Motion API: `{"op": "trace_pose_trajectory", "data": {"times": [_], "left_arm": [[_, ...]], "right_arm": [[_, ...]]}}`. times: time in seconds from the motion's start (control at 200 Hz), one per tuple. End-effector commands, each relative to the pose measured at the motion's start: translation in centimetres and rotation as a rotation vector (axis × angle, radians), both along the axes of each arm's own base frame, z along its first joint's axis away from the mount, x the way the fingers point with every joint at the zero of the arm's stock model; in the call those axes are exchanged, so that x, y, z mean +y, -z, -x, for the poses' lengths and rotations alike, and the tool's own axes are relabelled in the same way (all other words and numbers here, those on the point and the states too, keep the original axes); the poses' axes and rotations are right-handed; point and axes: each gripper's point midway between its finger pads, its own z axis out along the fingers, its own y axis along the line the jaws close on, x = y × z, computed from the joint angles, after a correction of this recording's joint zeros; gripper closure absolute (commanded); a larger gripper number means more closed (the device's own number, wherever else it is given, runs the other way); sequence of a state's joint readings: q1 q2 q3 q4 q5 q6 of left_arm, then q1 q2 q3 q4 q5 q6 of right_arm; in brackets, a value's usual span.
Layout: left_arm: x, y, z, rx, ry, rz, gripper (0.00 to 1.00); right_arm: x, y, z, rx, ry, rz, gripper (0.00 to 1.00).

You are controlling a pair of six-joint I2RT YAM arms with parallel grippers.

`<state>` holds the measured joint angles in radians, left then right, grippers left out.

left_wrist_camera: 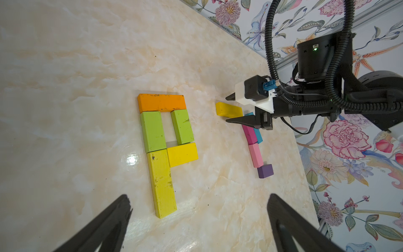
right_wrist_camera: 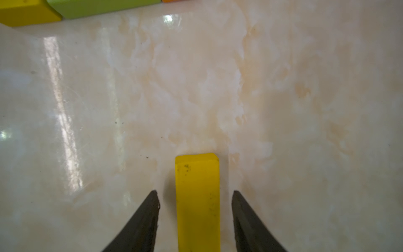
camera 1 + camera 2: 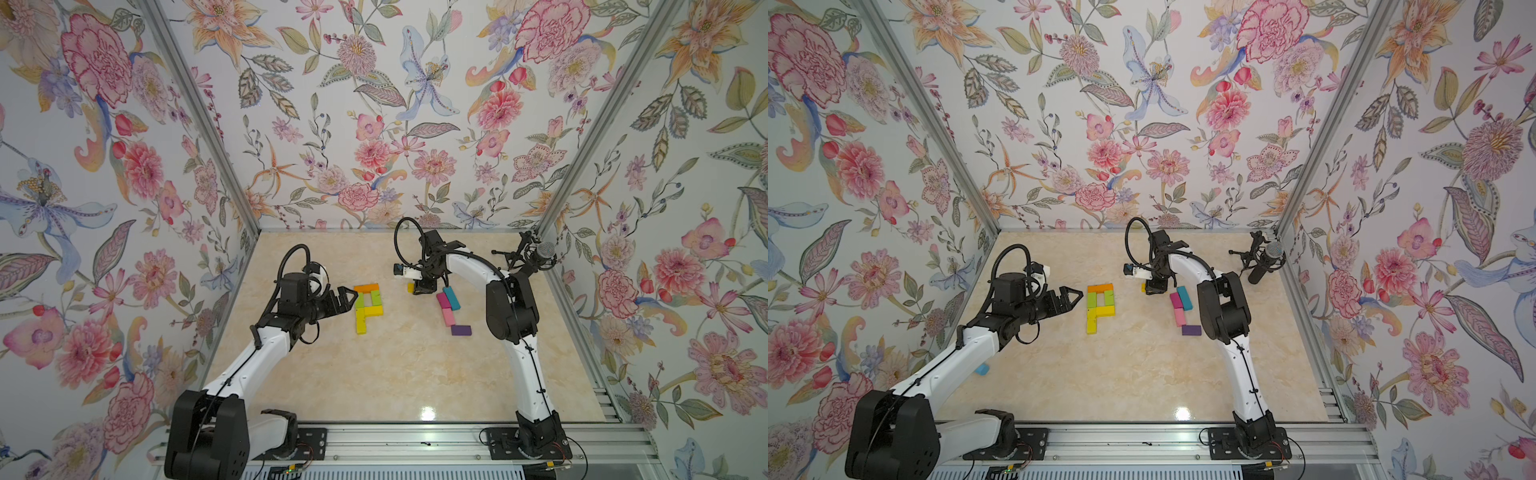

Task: Assemble the letter p with building blocks
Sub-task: Place the building block at the center of the board, then adjust the building block at the center of the board.

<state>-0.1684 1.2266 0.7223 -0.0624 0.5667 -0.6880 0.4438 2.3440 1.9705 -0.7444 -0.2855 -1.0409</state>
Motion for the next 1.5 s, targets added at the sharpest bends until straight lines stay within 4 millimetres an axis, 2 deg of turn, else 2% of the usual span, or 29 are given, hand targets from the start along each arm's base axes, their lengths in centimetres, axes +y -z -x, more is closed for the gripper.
{"op": "trace_pose_trajectory", "data": {"times": [0.0,0.06,0.085,0.105,0.12,0.135,0.225,0.28,0.295,0.385,0.425,0.46,0.57,0.641,0.746,0.891,1.036,1.116,1.321,1.496], "left_arm": [[0.2,0.1,-0.3,-0.007,0.0,-0.001,0.01],[0.2,0.2,-0.4,-0.006,-0.001,0.0,0.01],[0.2,0.2,-0.4,-0.005,-0.002,0.0,0.01],[0.2,0.2,-0.4,-0.005,-0.002,0.001,0.01],[0.2,0.2,-0.4,-0.006,-0.002,0.001,0.01],[0.2,0.1,-0.4,-0.006,-0.004,0.004,0.01],[0.1,0.0,-0.6,-0.011,-0.003,0.01,0.01],[0.0,0.0,-0.8,-0.01,-0.002,0.013,0.01],[0.1,0.0,-0.8,-0.011,-0.003,0.013,0.01],[0.0,-0.1,-1.2,-0.011,-0.005,0.018,0.01],[-0.1,-0.1,-1.3,-0.012,-0.006,0.021,0.0],[-0.1,-0.2,-1.4,-0.012,-0.008,0.024,0.01],[-0.2,-0.2,-1.5,-0.01,-0.001,0.027,0.01],[-0.3,-0.2,-1.5,-0.007,0.003,0.026,0.01],[-0.4,-0.1,-1.3,-0.002,0.011,0.024,0.01],[-0.5,-0.2,-1.1,-0.008,0.016,0.035,0.0],[-1.5,-0.6,-0.7,-0.016,0.045,0.044,0.01],[-2.0,-0.8,-0.6,-0.019,0.054,0.04,0.01],[-2.2,-0.7,-0.7,-0.021,0.054,0.041,0.01],[-1.9,-0.5,-0.6,-0.013,0.05,0.019,0.01]], "right_arm": [[0.7,-8.8,-0.8,-0.091,0.031,-0.196,0.46],[0.5,-11.5,-1.1,-0.143,0.049,-0.255,0.45],[0.3,-12.5,-1.4,-0.164,0.067,-0.274,0.37],[0.2,-13.4,-1.4,-0.181,0.079,-0.289,0.27],[0.1,-14.1,-1.5,-0.192,0.09,-0.302,0.07],[0.1,-14.8,-1.6,-0.205,0.104,-0.313,0.01],[-0.7,-18.7,-3.2,-0.224,0.328,-0.414,0.0],[-1.6,-20.5,-4.4,-0.154,0.563,-0.493,0.0],[-1.6,-20.7,-4.3,-0.082,0.621,-0.527,0.0],[0.5,-21.4,-2.0,0.348,0.671,-0.678,0.0],[1.0,-20.8,-1.3,0.451,0.724,-0.686,0.0],[1.2,-20.1,-0.7,0.469,0.77,-0.662,0.0],[-0.2,-17.9,0.4,0.207,0.965,-0.478,0.0],[-0.8,-16.7,1.3,0.159,1.012,-0.418,0.0],[-2.6,-14.3,2.7,0.2,1.137,-0.369,0.0],[-6.8,-10.1,4.5,0.143,1.302,-0.24,0.0],[-8.9,-8.2,5.6,0.126,1.296,-0.168,0.07],[-9.1,-7.1,6.2,0.139,1.281,-0.134,0.12],[-9.6,-4.9,6.8,0.172,1.329,-0.111,0.35],[-8.8,-3.8,6.7,0.194,1.324,-0.128,0.36]]}}
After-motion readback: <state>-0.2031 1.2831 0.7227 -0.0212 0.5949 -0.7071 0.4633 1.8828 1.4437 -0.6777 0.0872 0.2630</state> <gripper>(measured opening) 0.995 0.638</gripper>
